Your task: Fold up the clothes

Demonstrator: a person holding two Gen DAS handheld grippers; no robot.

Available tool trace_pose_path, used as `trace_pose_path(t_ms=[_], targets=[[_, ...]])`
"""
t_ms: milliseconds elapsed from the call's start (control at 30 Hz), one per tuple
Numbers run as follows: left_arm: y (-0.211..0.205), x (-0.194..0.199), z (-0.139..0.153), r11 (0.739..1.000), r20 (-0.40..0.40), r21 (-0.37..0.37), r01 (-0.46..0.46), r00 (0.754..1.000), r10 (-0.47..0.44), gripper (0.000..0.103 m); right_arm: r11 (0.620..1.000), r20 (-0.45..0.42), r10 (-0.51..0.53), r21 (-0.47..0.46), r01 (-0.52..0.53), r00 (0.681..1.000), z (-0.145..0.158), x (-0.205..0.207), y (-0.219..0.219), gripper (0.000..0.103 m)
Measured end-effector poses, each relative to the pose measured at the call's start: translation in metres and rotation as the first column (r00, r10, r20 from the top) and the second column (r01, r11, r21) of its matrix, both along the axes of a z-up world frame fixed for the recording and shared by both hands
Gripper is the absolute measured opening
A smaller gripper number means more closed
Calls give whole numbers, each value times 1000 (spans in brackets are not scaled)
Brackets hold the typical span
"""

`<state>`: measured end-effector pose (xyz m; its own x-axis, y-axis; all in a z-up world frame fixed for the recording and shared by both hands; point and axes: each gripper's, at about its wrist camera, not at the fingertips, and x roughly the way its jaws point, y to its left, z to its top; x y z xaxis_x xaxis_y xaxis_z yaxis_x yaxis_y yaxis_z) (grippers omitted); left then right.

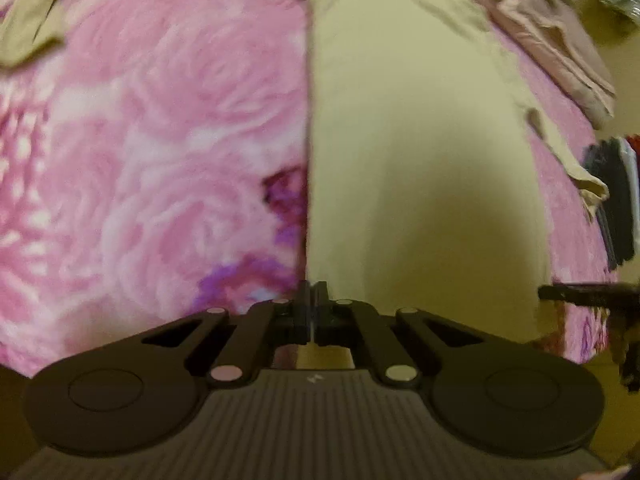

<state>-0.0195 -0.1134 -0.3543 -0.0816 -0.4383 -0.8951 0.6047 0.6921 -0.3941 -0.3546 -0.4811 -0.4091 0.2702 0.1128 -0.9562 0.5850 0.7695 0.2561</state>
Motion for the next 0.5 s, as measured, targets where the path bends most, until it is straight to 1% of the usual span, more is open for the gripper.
trace_pose_path(t_ms=[33, 67, 100, 133, 167, 200, 233, 267, 300, 333, 400, 433, 500], targets=[[6, 2, 1, 999, -13, -12, -36, 999, 36, 0, 1000, 3, -16, 18, 16, 1000, 1, 0, -3, 43], [14, 6, 0, 996, -36, -18, -93, 995, 92, 6, 998, 14, -40, 44, 39, 999, 0, -3, -7, 53], [20, 9, -4, 989, -75, -23, -144, 987, 142, 12, 995, 27, -63, 72, 61, 998, 0, -5, -9, 64], [25, 11, -10, 981, -124, -29, -189, 975, 184, 22, 992, 40, -80, 98, 76, 996, 0, -8, -9, 64], [29, 12, -15, 972, -174, -32, -235, 959, 226, 22, 992, 39, -78, 102, 73, 996, 0, -8, -6, 64], [29, 12, -21, 970, -203, -35, -242, 952, 231, 21, 995, 27, -50, 92, 47, 998, 0, -7, 0, 58], [23, 7, -22, 979, -183, -33, -203, 964, 194, 3, 997, 11, -11, 73, 10, 1000, 0, -6, 6, 47], [17, 1, -20, 988, -139, -25, -149, 980, 144, 0, 998, -4, 13, 58, -13, 1000, 0, -7, 10, 23], [10, -5, -19, 995, -94, -14, -95, 991, 94, 0, 998, -18, 37, 43, -37, 999, 1, -7, 13, 10], [10, -7, -16, 996, -61, -12, -87, 994, 86, 0, 998, -29, 43, 36, -42, 999, 2, -8, 13, 3], [21, -7, -9, 989, -23, -18, -145, 989, 144, 1, 999, -32, -7, 54, 9, 999, 5, -17, 7, 4], [26, -8, -10, 989, -18, 8, -150, 989, 150, 3, 998, -35, -13, 60, 15, 999, 6, -22, 8, 4], [32, -13, -16, 990, -9, 91, -111, 994, 113, 9, 995, -51, -30, 89, 35, 998, 4, -27, 4, 4]])
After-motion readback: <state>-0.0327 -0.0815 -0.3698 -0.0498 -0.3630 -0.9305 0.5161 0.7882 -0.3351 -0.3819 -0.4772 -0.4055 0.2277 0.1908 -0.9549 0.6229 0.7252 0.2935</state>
